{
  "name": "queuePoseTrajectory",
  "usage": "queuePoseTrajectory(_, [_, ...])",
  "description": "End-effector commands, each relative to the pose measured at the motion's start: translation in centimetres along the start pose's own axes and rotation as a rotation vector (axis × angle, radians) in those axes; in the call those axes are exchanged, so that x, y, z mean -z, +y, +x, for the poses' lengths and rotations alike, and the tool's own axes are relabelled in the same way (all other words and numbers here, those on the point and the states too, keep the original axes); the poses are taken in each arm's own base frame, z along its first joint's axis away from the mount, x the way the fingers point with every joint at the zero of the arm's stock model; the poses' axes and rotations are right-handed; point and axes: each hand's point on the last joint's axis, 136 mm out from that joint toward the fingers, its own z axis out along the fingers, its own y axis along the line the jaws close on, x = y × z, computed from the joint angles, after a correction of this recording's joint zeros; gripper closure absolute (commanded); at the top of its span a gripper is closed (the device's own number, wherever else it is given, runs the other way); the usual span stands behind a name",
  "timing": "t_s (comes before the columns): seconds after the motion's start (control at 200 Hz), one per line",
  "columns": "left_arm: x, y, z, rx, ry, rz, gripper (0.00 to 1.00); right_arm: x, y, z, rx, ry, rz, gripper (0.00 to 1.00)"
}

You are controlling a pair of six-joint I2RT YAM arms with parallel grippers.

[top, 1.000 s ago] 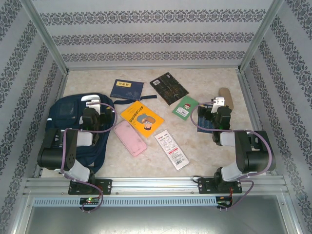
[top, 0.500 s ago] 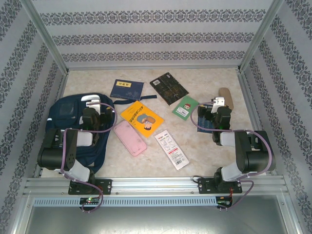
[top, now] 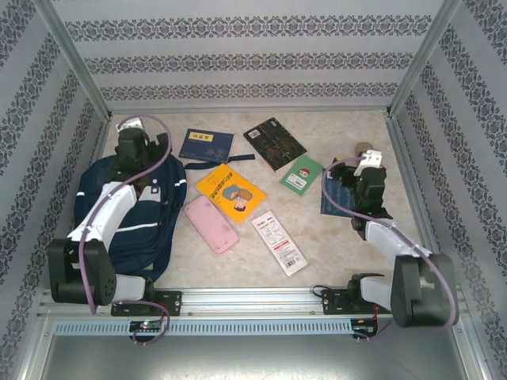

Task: Pack the student bag

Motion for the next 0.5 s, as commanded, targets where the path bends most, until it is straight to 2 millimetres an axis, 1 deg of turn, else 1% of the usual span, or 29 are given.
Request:
queuePoseTrajectory(0.0, [1.1,1.8,6.7,0.077,0.32,-0.104,0.0,0.9,-0.2,-1.1,-0.164,0.058,0.028,0.02])
queuePoseTrajectory(0.055, [0.8,1.0,7.5,0.071,0.378,-0.07,0.0,1.2,0.8,-1.8,-0.185,0.056,-0.025,0.02])
queuePoseTrajectory(0.075, [0.6,0.8,7.8,0.075,0.395,-0.062,0.01,1.3,1.0,-1.9,-0.198,0.058,-0.036,0.02])
queuePoseTrajectory(0.15, [-0.5,0.0,8.6,0.084,0.443,-0.035,0.08,1.4,2.1,-2.0,-0.216,0.089,-0.066,0.02])
queuePoseTrajectory(0.265, [-2.4,-1.1,10.2,0.094,0.535,-0.015,0.18,2.0,4.0,-2.0,-0.159,0.124,-0.072,0.02])
queuePoseTrajectory(0.365, [-4.0,-3.3,11.7,0.061,0.611,0.05,0.29,2.5,5.8,-1.7,-0.116,0.151,-0.096,0.02])
queuePoseTrajectory(0.43, [-4.6,-4.3,12.3,0.02,0.632,0.05,0.29,2.8,6.5,-1.5,-0.088,0.159,-0.098,0.02])
queuePoseTrajectory(0.5, [-5.0,-4.6,13.2,-0.035,0.661,0.005,0.29,3.2,7.2,-1.2,-0.061,0.162,-0.102,0.02])
